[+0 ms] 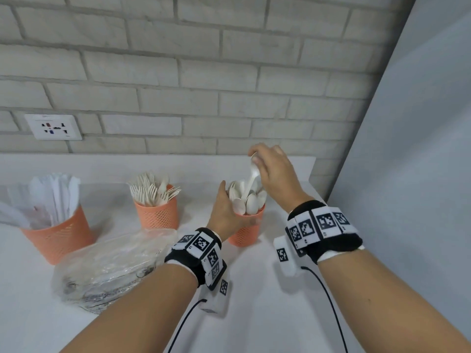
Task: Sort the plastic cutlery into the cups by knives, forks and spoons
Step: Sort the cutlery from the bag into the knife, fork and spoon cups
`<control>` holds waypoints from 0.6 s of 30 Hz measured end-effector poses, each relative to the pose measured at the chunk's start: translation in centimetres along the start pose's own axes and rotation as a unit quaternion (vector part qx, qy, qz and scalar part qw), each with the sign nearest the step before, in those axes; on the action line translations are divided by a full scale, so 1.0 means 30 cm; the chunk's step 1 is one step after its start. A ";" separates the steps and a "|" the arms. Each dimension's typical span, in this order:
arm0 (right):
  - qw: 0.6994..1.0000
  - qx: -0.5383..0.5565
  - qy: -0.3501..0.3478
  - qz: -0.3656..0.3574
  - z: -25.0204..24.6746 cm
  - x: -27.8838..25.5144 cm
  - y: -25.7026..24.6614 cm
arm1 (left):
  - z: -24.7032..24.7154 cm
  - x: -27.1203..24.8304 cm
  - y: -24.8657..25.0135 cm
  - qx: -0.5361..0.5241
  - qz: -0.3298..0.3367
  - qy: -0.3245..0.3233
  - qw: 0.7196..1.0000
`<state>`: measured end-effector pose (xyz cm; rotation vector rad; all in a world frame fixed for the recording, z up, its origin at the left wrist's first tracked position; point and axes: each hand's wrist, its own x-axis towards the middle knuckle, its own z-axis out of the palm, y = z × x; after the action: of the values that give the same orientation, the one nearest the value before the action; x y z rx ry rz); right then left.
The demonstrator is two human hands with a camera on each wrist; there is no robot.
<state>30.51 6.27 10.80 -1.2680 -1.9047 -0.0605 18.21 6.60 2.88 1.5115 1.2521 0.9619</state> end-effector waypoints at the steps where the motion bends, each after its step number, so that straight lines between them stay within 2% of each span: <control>1: 0.999 -0.016 -0.032 0.001 0.014 -0.003 0.010 | 0.008 0.003 -0.005 -0.011 0.002 0.008 1.000; 4: 0.987 -0.071 -0.141 0.011 0.066 -0.019 0.044 | 0.023 0.013 -0.017 -0.023 0.013 0.027 0.999; 8: 0.961 -0.076 -0.257 0.065 0.117 -0.058 0.062 | 0.031 0.025 -0.034 0.002 0.010 0.037 0.999; 14: 0.933 -0.087 -0.332 0.109 0.109 -0.052 0.037 | 0.023 0.013 -0.008 0.047 -0.023 0.027 0.998; 15: 0.937 -0.088 -0.323 0.105 0.105 -0.049 0.031 | 0.013 0.000 0.007 0.064 -0.028 0.029 0.997; 16: 0.951 -0.082 -0.284 0.094 0.102 -0.046 0.021 | -0.002 -0.021 0.025 0.089 -0.025 0.040 0.995; 18: 0.990 -0.047 -0.121 0.050 0.099 -0.046 -0.027 | -0.055 -0.083 0.062 0.149 0.010 0.080 0.986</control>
<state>28.28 6.19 8.25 -1.4888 -2.0599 0.0585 16.70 4.32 5.09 1.7046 1.5534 0.9569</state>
